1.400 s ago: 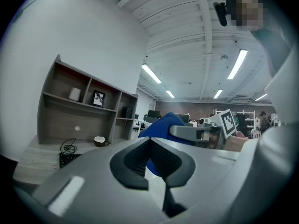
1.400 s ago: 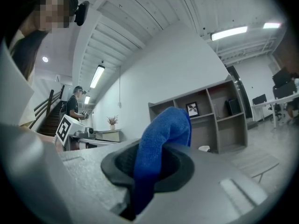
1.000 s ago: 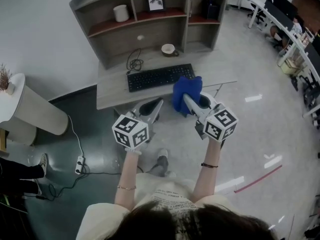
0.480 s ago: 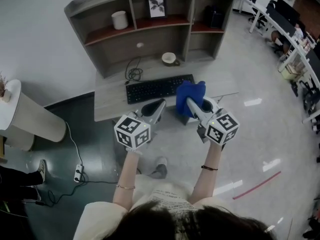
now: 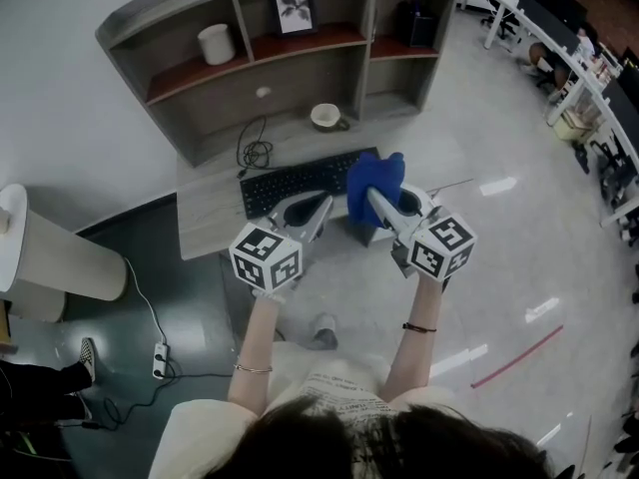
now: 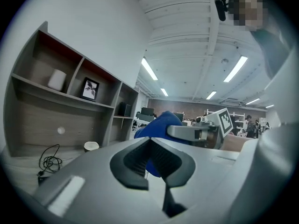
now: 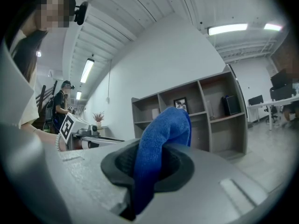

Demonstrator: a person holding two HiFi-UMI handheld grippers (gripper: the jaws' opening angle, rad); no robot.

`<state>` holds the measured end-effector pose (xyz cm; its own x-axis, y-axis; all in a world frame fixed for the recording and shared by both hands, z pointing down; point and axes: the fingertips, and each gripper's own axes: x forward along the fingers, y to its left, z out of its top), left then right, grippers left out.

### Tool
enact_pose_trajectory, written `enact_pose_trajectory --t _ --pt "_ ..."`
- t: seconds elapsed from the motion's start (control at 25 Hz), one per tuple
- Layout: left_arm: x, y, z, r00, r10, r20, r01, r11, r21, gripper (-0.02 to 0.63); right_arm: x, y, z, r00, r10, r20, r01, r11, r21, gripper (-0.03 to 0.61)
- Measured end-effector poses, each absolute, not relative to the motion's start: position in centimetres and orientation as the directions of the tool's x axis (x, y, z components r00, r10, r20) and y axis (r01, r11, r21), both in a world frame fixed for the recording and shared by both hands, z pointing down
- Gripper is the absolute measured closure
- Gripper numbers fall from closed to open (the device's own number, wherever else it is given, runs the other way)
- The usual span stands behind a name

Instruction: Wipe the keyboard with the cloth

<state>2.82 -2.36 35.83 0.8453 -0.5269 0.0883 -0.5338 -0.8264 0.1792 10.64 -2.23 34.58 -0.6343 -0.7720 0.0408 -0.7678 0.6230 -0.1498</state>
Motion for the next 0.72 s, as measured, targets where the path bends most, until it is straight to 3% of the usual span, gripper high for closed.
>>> enact_pose_trajectory --t 0.72 --pt "3.2 -8.8 36.3 0.883 -0.464 0.068 -0.468 -0.864 0.187 0.612 11.0 -8.1 35.1 -0.596 -0.801 0.057 -0.8 0.585 -0.135 0.52"
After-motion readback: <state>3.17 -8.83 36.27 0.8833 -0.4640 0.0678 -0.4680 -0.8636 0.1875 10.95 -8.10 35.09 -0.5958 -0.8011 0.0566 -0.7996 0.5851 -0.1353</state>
